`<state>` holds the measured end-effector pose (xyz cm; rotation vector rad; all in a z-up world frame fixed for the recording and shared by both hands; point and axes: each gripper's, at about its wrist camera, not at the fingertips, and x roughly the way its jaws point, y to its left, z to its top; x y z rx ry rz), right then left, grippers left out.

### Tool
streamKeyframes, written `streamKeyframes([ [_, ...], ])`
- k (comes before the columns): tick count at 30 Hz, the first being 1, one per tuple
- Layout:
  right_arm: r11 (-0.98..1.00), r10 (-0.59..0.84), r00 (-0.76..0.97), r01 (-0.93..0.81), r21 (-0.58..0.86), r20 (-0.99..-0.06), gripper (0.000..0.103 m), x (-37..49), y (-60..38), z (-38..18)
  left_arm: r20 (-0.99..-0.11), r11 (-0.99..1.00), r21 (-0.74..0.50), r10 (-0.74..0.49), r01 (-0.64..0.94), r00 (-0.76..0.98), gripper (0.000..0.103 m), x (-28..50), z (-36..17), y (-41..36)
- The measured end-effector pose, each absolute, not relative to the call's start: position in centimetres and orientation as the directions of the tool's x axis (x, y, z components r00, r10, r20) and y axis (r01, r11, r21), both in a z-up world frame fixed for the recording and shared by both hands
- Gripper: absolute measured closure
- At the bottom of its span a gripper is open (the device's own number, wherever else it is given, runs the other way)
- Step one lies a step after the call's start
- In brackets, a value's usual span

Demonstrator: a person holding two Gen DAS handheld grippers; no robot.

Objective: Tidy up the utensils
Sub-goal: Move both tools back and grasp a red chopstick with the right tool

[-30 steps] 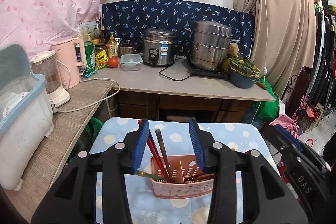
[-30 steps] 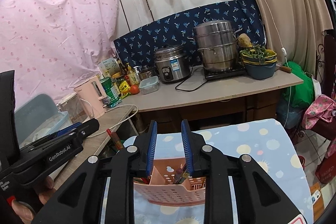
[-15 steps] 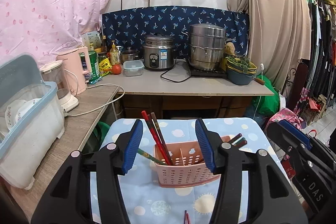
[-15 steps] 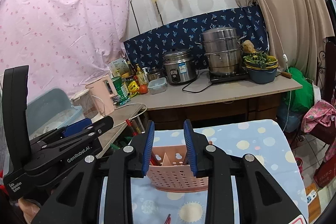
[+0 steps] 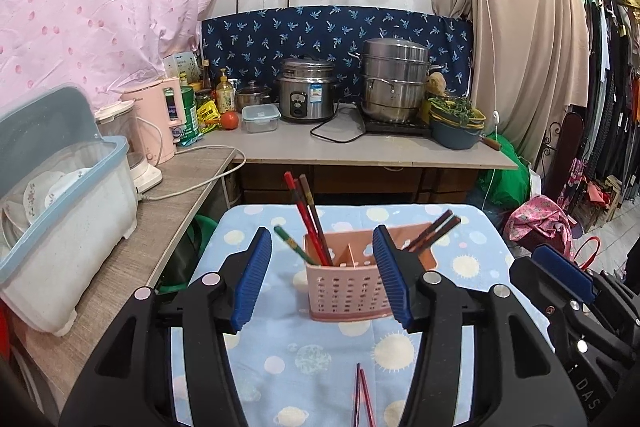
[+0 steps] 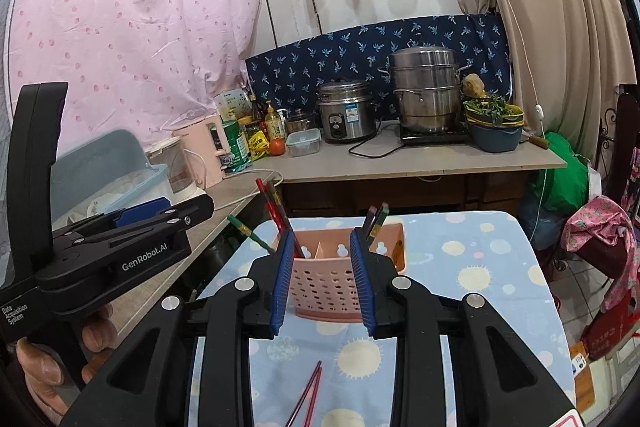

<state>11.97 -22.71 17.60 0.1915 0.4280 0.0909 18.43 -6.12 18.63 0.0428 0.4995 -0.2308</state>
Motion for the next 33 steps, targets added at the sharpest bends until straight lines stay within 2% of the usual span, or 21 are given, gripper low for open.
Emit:
streamKeyframes([
  [4,0.98,0.125,0.892,-0.044,0.193,-0.434,0.074,10.7,-22.3,15.8,-0.497,0.974,-0.003,-0.197,0.225,0.845,0.047,17.1,17.0,-5.4],
  [15,0.971,0.153,0.817,-0.022,0.236,-0.556,0.074,7.1,-21.9,9.5,-0.609,0.976,0.015,-0.163,0.217,0.776,0.047,14.2,10.4,-3.3],
  [25,0.964,0.176,0.725,0.009,0.264,-0.666,0.074,3.4,-20.6,3.1,-0.73,0.98,-0.024,-0.152,0.198,0.666,0.047,11.5,3.2,-1.3],
  [33,0.962,0.201,0.649,0.009,0.273,-0.733,0.074,1.4,-19.2,-1.2,-0.772,0.982,-0.017,-0.134,0.19,0.621,0.047,9.3,-0.5,-0.4],
])
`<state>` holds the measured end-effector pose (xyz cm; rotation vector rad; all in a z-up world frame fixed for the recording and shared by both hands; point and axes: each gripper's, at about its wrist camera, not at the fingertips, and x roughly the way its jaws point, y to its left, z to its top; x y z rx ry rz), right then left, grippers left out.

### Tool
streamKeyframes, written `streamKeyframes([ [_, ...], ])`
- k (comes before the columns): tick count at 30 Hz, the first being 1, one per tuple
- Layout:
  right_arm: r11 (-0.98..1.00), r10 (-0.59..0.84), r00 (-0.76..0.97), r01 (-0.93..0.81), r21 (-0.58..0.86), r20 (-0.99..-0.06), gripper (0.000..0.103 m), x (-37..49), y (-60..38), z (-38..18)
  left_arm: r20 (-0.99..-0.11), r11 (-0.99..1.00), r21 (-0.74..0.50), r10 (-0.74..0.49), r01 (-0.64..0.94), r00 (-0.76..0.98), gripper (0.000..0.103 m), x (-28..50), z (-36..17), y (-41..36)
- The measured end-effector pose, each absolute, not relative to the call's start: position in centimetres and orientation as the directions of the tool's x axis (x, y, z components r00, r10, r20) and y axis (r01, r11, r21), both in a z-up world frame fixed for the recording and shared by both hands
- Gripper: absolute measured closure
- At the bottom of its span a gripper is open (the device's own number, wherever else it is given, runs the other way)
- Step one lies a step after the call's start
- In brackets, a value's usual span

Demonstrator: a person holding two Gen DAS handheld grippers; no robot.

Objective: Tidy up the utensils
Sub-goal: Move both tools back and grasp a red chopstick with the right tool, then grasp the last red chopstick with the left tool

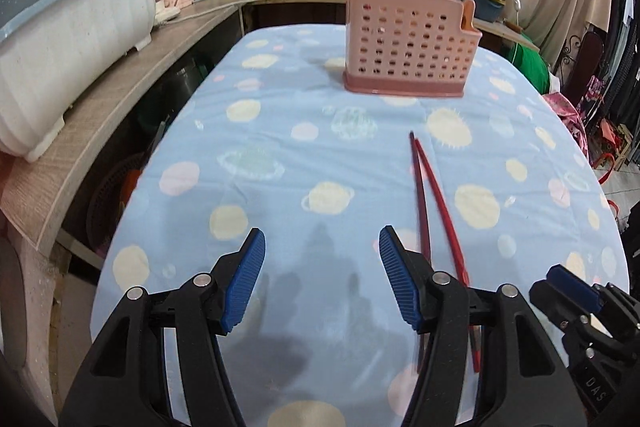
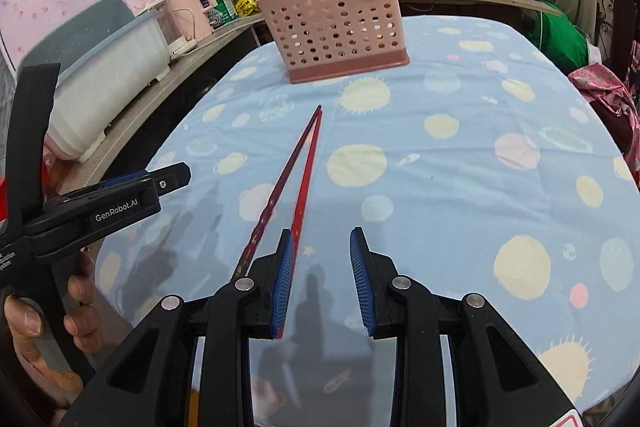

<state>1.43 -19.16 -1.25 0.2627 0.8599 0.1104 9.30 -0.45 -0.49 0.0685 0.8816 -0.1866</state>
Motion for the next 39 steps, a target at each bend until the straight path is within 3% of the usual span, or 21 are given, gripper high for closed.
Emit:
streamKeyframes([
  [19,0.966,0.234,0.584,-0.051,0.253,-0.777,0.076,0.6,-15.7,-4.3,-0.832,0.976,-0.042,-0.154,0.216,0.533,0.046,6.9,-4.4,-0.5],
  [29,0.985,0.157,0.602,-0.038,0.168,-0.783,0.095,0.5,-15.5,-4.4,-0.828,0.973,-0.045,-0.163,0.225,0.537,0.04,6.4,-4.3,-0.6],
  [39,0.983,0.132,0.617,0.02,0.183,-0.776,0.096,0.2,-17.2,-4.5,-0.819,0.966,-0.051,-0.185,0.252,0.544,0.032,5.8,-3.8,-1.2],
])
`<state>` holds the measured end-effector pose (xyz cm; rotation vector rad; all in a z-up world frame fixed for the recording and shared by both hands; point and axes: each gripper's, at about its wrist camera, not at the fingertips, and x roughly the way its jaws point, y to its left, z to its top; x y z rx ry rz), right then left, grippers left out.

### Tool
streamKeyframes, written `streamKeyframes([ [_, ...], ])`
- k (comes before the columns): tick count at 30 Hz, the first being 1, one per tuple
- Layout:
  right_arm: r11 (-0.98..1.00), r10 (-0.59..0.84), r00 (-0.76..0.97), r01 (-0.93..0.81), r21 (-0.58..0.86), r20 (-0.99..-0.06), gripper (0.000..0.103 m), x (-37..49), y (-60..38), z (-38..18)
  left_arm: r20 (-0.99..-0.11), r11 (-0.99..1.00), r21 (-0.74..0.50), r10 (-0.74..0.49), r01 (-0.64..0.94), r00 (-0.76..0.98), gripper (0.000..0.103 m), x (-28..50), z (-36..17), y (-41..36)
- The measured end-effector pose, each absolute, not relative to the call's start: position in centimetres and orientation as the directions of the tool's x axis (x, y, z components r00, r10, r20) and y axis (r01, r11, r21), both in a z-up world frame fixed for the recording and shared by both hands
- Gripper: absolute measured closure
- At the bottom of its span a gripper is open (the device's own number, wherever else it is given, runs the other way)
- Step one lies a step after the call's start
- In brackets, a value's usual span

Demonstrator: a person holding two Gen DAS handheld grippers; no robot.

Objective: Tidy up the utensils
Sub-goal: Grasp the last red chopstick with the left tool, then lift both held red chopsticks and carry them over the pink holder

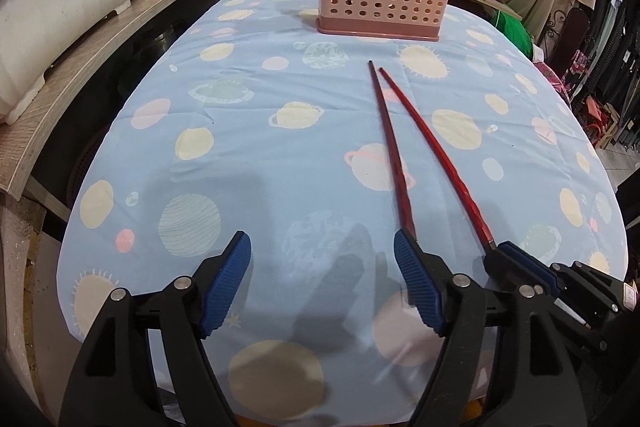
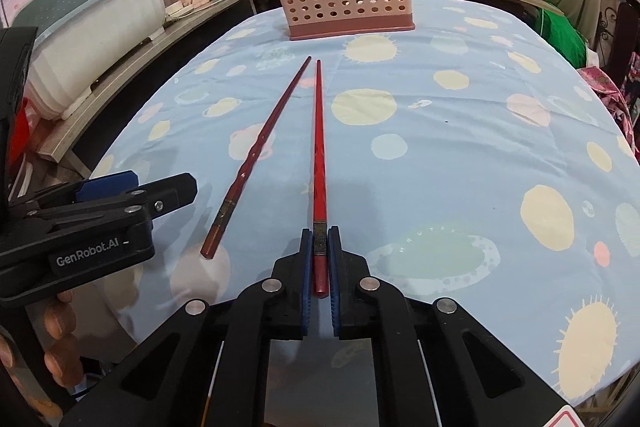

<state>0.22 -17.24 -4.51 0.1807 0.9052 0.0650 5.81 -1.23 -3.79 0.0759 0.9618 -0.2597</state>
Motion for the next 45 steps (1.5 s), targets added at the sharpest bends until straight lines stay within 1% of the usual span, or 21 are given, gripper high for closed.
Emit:
streamKeyframes([
  [5,0.973,0.112,0.626,0.087,0.212,-0.772,0.096,-0.2,-19.4,-4.6,-0.818,0.958,-0.069,-0.215,0.28,0.533,0.029,5.3,-3.8,-2.0],
  [11,0.966,0.119,0.628,0.105,0.234,-0.769,0.096,-0.5,-20.2,-4.7,-0.826,0.948,-0.068,-0.228,0.311,0.515,0.029,4.9,-4.6,-3.3],
  [13,0.967,0.119,0.628,0.104,0.234,-0.769,0.096,-0.5,-20.2,-4.7,-0.832,0.946,-0.071,-0.23,0.315,0.504,0.031,4.8,-5.0,-3.6],
  [16,0.964,0.127,0.63,0.103,0.245,-0.766,0.096,-0.6,-20.4,-4.8,-0.84,0.946,-0.07,-0.227,0.317,0.493,0.042,4.7,-5.4,-3.9],
  [18,0.964,0.127,0.631,0.103,0.245,-0.765,0.096,-0.6,-20.4,-4.8,-0.837,0.946,-0.052,-0.216,0.321,0.503,0.046,4.5,-5.4,-4.1],
  [20,0.963,0.129,0.631,0.103,0.248,-0.765,0.096,-0.7,-20.4,-4.8,-0.834,0.945,-0.046,-0.215,0.324,0.509,0.056,4.5,-5.3,-4.2],
  [21,0.963,0.13,0.631,0.103,0.249,-0.764,0.096,-0.7,-20.4,-4.8,-0.833,0.944,-0.044,-0.215,0.327,0.51,0.065,4.5,-5.3,-4.3],
  [22,0.962,0.132,0.631,0.103,0.251,-0.764,0.096,-0.7,-20.4,-4.8,-0.831,0.943,-0.04,-0.215,0.331,0.512,0.076,4.4,-5.2,-4.3],
  [23,0.962,0.132,0.631,0.103,0.252,-0.764,0.096,-0.7,-20.4,-4.8,-0.832,0.941,-0.043,-0.219,0.335,0.51,0.081,4.4,-5.2,-4.4],
  [24,0.962,0.133,0.631,0.103,0.252,-0.764,0.096,-0.7,-20.4,-4.8,-0.833,0.94,-0.047,-0.224,0.339,0.506,0.09,4.4,-5.1,-4.4],
  [25,0.962,0.134,0.631,0.102,0.253,-0.764,0.096,-0.7,-20.4,-4.8,-0.833,0.938,-0.05,-0.228,0.343,0.503,0.096,4.4,-5.1,-4.4],
  [33,0.956,0.141,0.642,0.109,0.272,-0.753,0.096,-1.2,-21.0,-3.7,-0.835,0.94,-0.096,-0.256,0.328,0.488,0.096,4.4,-4.3,-3.6],
  [41,0.938,0.16,0.7,0.111,0.328,-0.696,0.096,-1.4,-22.7,0.1,-0.787,0.94,-0.153,-0.303,0.306,0.538,0.096,4.5,0.4,-2.1],
  [45,0.94,0.137,0.745,0.11,0.322,-0.653,0.096,-0.8,-23.8,3.2,-0.756,0.938,-0.167,-0.319,0.303,0.571,0.096,4.9,3.1,-1.6],
])
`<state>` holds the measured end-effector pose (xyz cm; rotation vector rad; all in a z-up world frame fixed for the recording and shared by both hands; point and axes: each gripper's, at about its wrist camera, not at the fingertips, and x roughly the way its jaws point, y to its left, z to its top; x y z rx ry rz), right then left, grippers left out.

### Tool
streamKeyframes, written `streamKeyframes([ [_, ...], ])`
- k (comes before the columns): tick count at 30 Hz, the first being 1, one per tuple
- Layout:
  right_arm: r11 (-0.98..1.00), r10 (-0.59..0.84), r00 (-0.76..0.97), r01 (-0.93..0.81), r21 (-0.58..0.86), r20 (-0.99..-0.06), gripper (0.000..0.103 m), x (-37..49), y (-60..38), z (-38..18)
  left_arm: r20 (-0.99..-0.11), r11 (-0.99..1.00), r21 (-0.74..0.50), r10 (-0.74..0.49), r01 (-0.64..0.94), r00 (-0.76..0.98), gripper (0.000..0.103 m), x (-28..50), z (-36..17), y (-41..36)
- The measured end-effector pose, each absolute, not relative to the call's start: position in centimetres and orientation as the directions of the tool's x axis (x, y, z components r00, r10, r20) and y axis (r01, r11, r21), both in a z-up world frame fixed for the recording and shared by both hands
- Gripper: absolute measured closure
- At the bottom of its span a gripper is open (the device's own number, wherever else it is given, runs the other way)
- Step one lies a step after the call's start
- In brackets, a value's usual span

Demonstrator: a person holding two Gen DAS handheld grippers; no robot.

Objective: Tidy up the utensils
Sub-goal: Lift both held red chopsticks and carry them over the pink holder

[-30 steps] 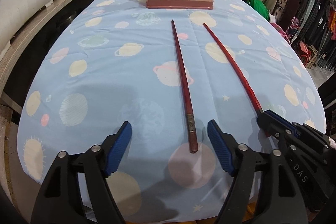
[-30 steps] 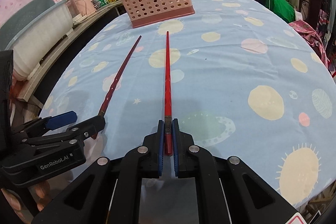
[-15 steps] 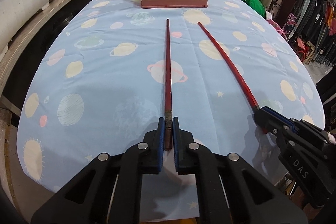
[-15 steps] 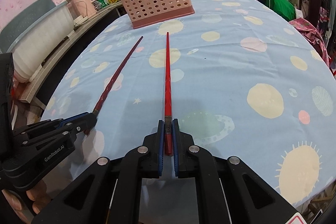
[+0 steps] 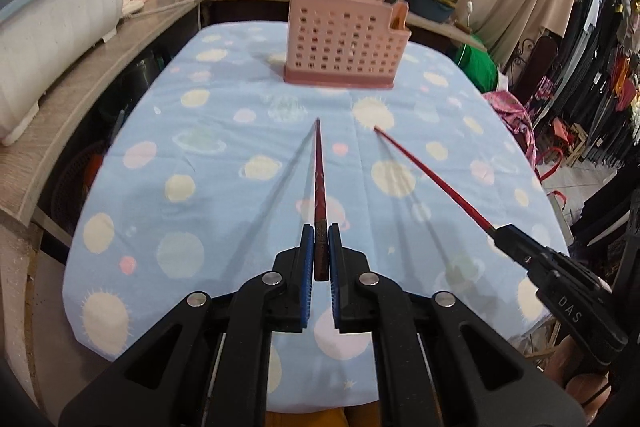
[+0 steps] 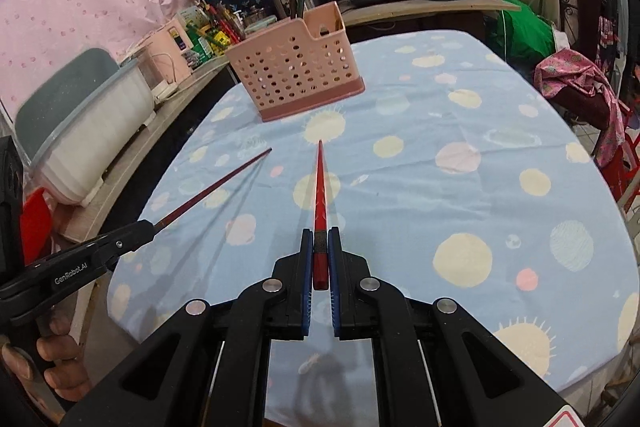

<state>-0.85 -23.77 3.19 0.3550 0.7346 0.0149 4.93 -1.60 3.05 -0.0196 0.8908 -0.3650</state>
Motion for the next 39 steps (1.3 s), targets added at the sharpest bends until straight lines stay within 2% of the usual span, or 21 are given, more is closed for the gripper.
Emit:
streamKeyframes([
  [10,0.93,0.1,0.845,0.108,0.351,-0.525,0.096,2.0,-27.1,9.7,-0.698,0.941,-0.184,-0.328,0.284,0.637,0.096,8.9,8.9,-1.1],
  [25,0.932,0.114,0.906,0.044,0.36,-0.407,0.096,7.9,-28.5,16.5,-0.604,0.939,-0.173,-0.339,0.297,0.721,0.096,15.1,16.2,-2.1],
  [33,0.924,0.126,0.948,-0.005,0.383,-0.292,0.096,11.0,-29.3,21.9,-0.508,0.934,-0.168,-0.356,0.314,0.784,0.096,16.9,21.9,-3.0],
  [39,0.922,0.114,0.967,-0.018,0.387,-0.228,0.096,14.2,-29.5,25.1,-0.404,0.932,-0.184,-0.362,0.313,0.84,0.096,18.9,26.5,-3.2],
])
